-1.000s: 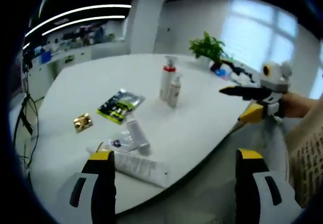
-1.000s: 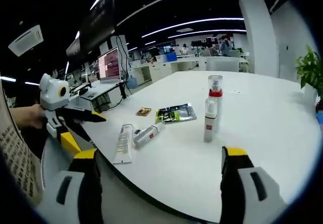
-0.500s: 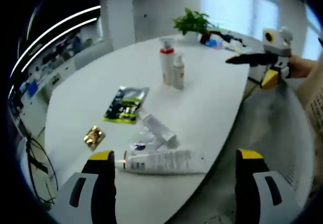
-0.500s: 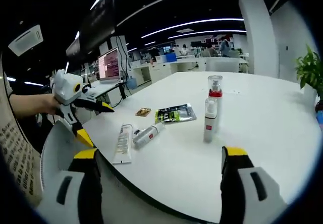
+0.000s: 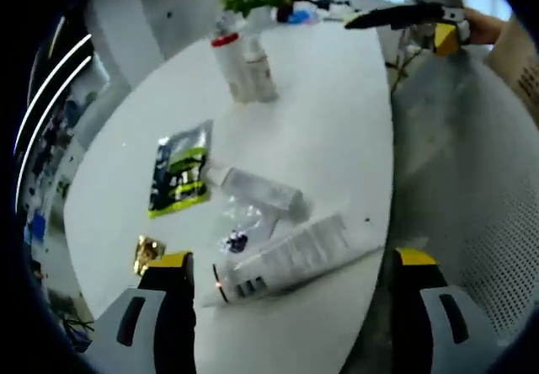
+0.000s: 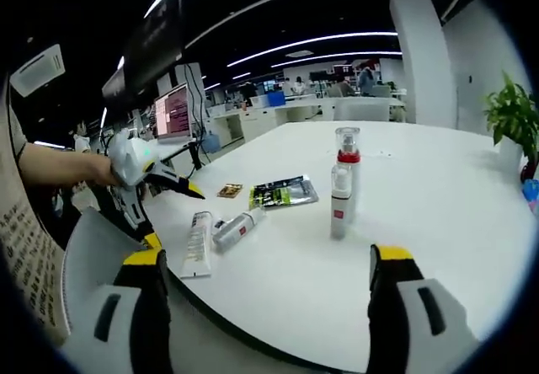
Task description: Arrange the skincare products in the storage area until every visible bottle or jar stands upright without overlapping.
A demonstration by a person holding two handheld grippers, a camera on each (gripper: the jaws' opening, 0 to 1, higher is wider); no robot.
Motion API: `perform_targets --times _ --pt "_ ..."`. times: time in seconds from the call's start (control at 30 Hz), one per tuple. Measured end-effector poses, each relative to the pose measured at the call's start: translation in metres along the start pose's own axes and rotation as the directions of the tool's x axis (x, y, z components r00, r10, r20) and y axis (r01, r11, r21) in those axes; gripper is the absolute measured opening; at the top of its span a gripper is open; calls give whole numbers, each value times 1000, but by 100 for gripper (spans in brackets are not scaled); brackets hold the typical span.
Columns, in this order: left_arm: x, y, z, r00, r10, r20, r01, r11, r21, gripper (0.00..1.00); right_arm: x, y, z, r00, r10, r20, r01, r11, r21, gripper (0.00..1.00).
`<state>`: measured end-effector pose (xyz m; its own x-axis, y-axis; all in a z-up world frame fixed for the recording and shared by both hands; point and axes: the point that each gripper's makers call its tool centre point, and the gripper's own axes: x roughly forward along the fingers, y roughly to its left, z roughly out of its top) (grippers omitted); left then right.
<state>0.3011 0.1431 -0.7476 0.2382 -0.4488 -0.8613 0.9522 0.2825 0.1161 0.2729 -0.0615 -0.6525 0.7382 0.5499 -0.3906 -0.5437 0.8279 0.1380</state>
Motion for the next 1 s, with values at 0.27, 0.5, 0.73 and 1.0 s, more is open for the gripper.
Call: perform_targets --times 0.27,0.5,0.73,1.0 --pt "21 3 -8 994 -73 -78 83 988 132 88 0 -10 -1 999 -49 1 49 999 16 100" --pt "31 7 -16 980 -137 -143 171 948 269 72 0 -16 -1 997 -79 1 79 997 21 100" --pt "39 8 -22 961 -207 -182 254 921 296 58 0 -17 -3 995 -103 -12 103 995 -8 100" --pt "37 9 -16 959 -215 -183 260 925 276 49 0 -20 -3 992 -127 -12 127 992 -10 98"
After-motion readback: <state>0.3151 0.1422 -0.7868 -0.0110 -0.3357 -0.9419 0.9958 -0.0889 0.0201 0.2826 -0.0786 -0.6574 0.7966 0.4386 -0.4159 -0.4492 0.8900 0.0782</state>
